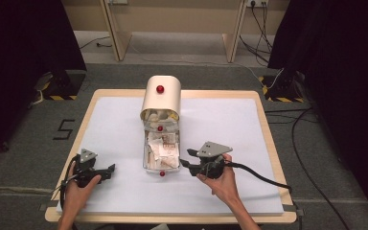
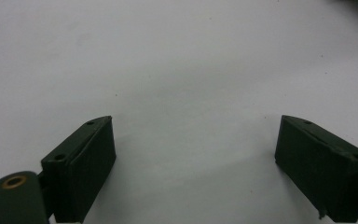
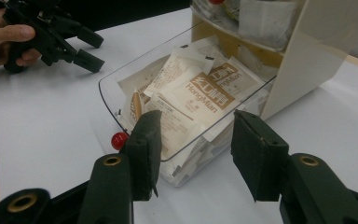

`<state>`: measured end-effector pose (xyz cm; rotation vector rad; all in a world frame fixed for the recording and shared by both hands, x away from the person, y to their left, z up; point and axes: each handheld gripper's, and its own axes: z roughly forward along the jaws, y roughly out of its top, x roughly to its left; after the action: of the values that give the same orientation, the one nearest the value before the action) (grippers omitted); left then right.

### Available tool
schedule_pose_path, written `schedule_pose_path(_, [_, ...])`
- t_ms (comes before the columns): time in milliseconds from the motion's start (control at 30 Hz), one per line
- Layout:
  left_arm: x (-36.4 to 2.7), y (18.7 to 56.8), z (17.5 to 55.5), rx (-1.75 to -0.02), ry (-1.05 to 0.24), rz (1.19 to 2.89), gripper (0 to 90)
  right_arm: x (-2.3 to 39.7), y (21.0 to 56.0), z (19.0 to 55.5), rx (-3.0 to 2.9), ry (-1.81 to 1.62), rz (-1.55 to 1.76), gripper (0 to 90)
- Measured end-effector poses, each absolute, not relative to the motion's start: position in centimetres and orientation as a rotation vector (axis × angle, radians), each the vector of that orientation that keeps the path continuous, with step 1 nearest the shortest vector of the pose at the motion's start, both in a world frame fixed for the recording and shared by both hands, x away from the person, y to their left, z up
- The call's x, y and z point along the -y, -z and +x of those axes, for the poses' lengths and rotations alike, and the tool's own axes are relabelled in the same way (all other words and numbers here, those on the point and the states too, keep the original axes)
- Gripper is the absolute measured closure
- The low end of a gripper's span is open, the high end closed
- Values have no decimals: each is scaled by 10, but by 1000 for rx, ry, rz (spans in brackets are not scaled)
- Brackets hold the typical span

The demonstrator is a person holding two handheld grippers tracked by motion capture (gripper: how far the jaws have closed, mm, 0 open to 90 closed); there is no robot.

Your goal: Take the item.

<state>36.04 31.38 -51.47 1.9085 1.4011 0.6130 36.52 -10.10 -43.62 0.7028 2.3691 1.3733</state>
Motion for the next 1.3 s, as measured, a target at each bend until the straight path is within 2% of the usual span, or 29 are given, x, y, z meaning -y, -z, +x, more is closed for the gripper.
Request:
schedule_pose_path(433, [-314,515,360,-1400,-613,1909,113,74,440,367,-2409,-1443,639,598])
schedule_pose_path(933, [-314,515,360,-1401,-613,1909,114,47,451,369,-2473,-1365,533,676])
schedule_pose_path(1300, [-314,515,360,-1400,-614,1911,114,42,462,372,-2510,-1320,530,833])
